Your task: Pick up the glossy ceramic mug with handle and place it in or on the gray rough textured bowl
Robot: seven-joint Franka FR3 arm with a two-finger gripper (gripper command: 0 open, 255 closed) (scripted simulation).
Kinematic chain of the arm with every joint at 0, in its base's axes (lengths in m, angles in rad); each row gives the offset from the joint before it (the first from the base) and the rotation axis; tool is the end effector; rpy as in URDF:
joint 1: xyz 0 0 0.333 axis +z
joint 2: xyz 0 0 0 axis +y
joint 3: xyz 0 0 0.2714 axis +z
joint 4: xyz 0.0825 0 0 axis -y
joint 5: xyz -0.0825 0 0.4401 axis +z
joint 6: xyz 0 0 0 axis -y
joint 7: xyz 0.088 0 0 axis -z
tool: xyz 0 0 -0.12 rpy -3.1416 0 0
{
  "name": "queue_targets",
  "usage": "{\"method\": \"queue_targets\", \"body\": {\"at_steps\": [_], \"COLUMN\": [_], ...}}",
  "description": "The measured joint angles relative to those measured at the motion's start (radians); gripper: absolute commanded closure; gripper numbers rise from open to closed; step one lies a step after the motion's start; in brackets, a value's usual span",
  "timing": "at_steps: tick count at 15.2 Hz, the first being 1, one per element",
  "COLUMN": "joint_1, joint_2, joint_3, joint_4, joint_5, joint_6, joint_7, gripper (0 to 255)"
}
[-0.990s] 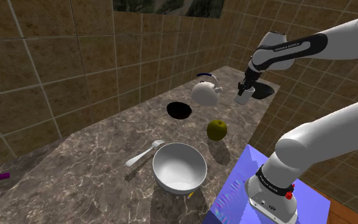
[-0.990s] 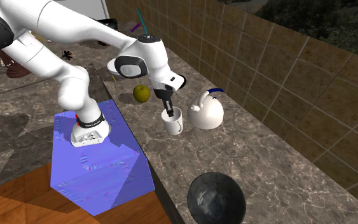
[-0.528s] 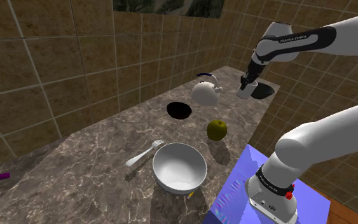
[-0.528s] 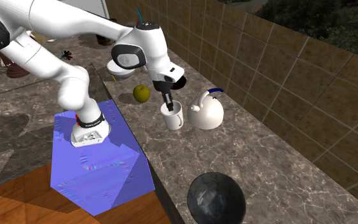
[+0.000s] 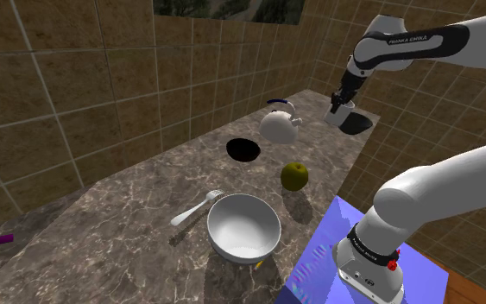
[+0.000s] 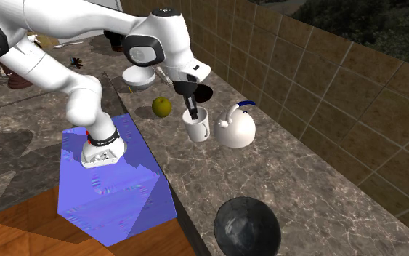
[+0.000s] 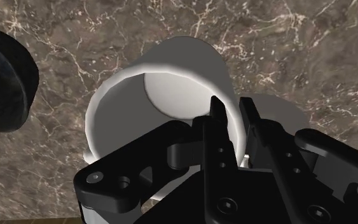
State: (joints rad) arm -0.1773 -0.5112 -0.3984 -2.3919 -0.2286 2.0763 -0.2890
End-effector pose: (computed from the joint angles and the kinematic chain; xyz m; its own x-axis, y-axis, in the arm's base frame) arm 0.4123 -0.2804 0.4339 0.9762 -0.1535 0.1532 -0.1659 -0.9836 0.0712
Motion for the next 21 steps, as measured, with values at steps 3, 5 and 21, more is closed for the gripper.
{"method": "queue_targets", "body": {"at_steps": [3,5,21], "joint_1": [0.002,0.002,-0.049], "joint_2": [0.008,0.046,0.629], "joint_3": [-0.003,-0.038,-0.355], "joint_4": [0.036,0.078,0.655], "joint_5": [0.006,0.013,0.381], "joint_6": [-0.027,-0.026,-0.1], "joint_7": [-0.01,-0.05,-0.565], "gripper": [255,255,255]}}
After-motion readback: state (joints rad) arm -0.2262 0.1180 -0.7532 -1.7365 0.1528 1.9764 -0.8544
